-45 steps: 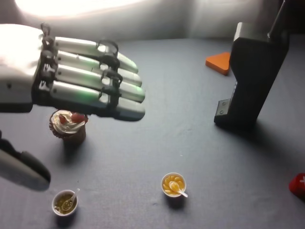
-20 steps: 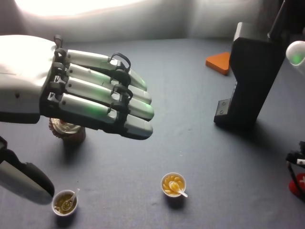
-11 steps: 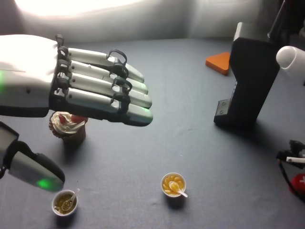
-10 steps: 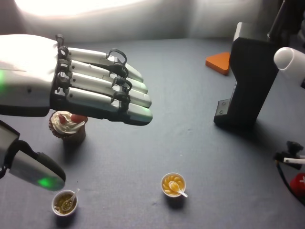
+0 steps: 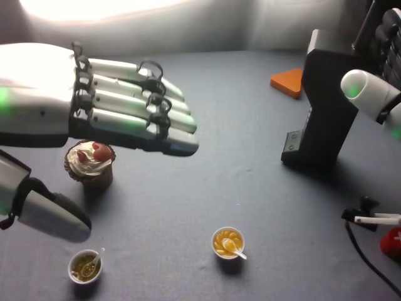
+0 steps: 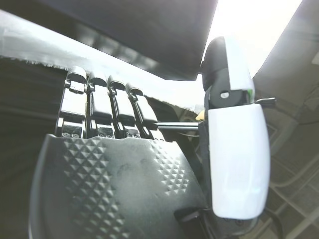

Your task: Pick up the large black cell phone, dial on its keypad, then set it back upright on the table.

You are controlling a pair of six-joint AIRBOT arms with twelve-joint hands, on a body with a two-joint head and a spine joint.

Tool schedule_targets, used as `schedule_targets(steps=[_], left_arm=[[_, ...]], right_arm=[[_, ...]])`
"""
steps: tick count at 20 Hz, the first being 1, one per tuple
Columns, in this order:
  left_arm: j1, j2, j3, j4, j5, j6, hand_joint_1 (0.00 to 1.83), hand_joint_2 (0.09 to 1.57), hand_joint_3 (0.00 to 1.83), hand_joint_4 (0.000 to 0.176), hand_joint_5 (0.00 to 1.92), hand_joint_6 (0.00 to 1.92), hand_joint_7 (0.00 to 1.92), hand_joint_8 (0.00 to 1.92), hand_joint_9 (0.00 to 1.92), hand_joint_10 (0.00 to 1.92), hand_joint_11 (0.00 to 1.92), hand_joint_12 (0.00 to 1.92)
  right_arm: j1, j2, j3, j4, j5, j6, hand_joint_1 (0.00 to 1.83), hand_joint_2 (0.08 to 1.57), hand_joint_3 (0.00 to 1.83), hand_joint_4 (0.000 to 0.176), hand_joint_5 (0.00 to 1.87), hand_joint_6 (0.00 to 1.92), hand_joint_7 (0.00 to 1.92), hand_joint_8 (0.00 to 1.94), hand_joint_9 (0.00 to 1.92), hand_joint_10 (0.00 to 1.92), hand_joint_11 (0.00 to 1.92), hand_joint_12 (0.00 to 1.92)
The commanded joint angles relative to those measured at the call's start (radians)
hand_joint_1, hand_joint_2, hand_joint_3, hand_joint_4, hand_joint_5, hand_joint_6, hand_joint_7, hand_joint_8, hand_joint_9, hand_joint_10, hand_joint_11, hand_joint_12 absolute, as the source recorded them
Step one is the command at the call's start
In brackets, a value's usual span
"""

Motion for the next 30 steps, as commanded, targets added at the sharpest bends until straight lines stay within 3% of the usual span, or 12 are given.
schedule_targets(steps=[1,7,15,17,18,20,21,23,24,25,26,30], left_arm=[[-0.021,0.008,-0.001,-0.102,-0.049,-0.004,0.09,1.19,0.00,0.000,0.13,0.00,0.13,0.00,0.14,0.00,0.00,0.38],[-0.022,0.008,-0.001,-0.102,-0.071,-0.004,0.10,1.18,0.00,0.000,0.15,0.00,0.14,0.00,0.15,0.00,0.00,0.47],[-0.023,0.007,0.013,-0.101,-0.129,0.005,0.08,1.20,0.00,0.000,0.13,0.00,0.12,0.00,0.13,0.00,0.00,0.36],[-0.023,0.007,0.017,-0.081,-0.168,0.008,0.06,1.20,0.00,0.000,0.13,0.00,0.13,0.00,0.14,0.00,0.00,0.41],[-0.023,0.007,0.017,-0.076,-0.177,0.008,0.06,1.20,0.00,0.000,0.13,0.00,0.13,0.00,0.14,0.00,0.00,0.41],[-0.023,0.007,0.017,-0.072,-0.190,0.008,0.08,1.19,0.00,0.000,0.12,0.00,0.12,0.00,0.14,0.00,0.00,0.38],[-0.023,0.007,0.017,-0.080,-0.190,0.008,0.07,1.20,0.00,0.000,0.12,0.00,0.12,0.00,0.14,0.00,0.00,0.38],[-0.025,0.006,0.016,-0.097,-0.182,0.011,0.07,1.20,0.00,0.000,0.12,0.00,0.12,0.00,0.14,0.00,0.00,0.38],[-0.025,0.006,0.016,-0.105,-0.182,0.013,0.06,1.20,0.00,0.000,0.12,0.00,0.13,0.00,0.15,0.00,0.00,0.41],[-0.025,0.006,0.016,-0.106,-0.185,0.013,0.05,1.21,0.00,0.000,0.12,0.00,0.12,0.00,0.14,0.00,0.00,0.37],[-0.024,0.006,0.016,-0.106,-0.188,0.014,0.04,1.20,0.00,0.000,0.12,0.00,0.12,0.00,0.14,0.00,0.00,0.37],[-0.024,0.006,0.016,-0.104,-0.190,0.015,0.08,1.19,0.00,0.000,0.13,0.00,0.12,0.00,0.13,0.00,0.00,0.37]], right_arm=[[0.015,0.006,0.006,-0.047,0.108,0.012,0.95,1.01,0.00,0.000,0.00,0.00,0.00,0.00,0.00,0.00,0.00,0.00],[0.031,-0.013,0.037,-0.072,0.082,0.012,0.96,1.01,0.00,0.000,0.00,0.00,0.00,0.00,0.00,0.00,0.00,0.00],[0.068,-0.049,0.074,-0.067,0.061,0.013,0.98,1.01,0.00,0.000,0.07,0.02,0.04,0.01,0.04,0.01,0.06,0.04],[0.071,-0.052,0.071,-0.069,0.050,0.013,1.04,0.99,0.00,0.000,0.15,0.01,0.12,0.01,0.12,0.01,0.00,0.47],[0.072,-0.053,0.071,-0.069,0.048,0.013,1.04,0.99,0.00,0.000,0.15,0.01,0.12,0.01,0.12,0.01,0.00,0.47],[0.078,-0.057,0.075,-0.069,0.043,0.013,1.02,1.02,0.00,0.000,0.20,0.01,0.19,0.01,0.20,0.02,0.00,0.71],[0.082,-0.062,0.080,-0.069,0.042,0.015,1.16,1.03,0.00,0.000,0.51,0.03,0.52,0.03,0.60,0.10,0.26,1.06],[0.090,-0.070,0.090,-0.069,0.042,0.017,1.22,1.05,0.00,0.000,0.57,0.02,0.61,0.03,0.73,0.12,0.42,1.07],[0.093,-0.075,0.097,-0.069,0.039,0.017,1.46,1.10,0.00,0.000,0.73,0.91,0.86,0.79,1.02,0.79,0.93,1.35],[0.096,-0.080,0.102,-0.069,0.037,0.018,1.48,1.13,0.00,0.000,0.80,0.92,0.84,1.02,0.93,1.11,0.92,1.51],[0.097,-0.082,0.106,-0.069,0.034,0.018,1.49,1.12,0.00,0.000,0.94,0.83,0.84,1.08,0.88,1.19,0.93,1.49],[0.098,-0.082,0.111,-0.068,0.030,0.023,1.48,1.15,0.00,0.000,0.82,1.06,0.80,1.04,0.89,1.16,0.79,1.62]])
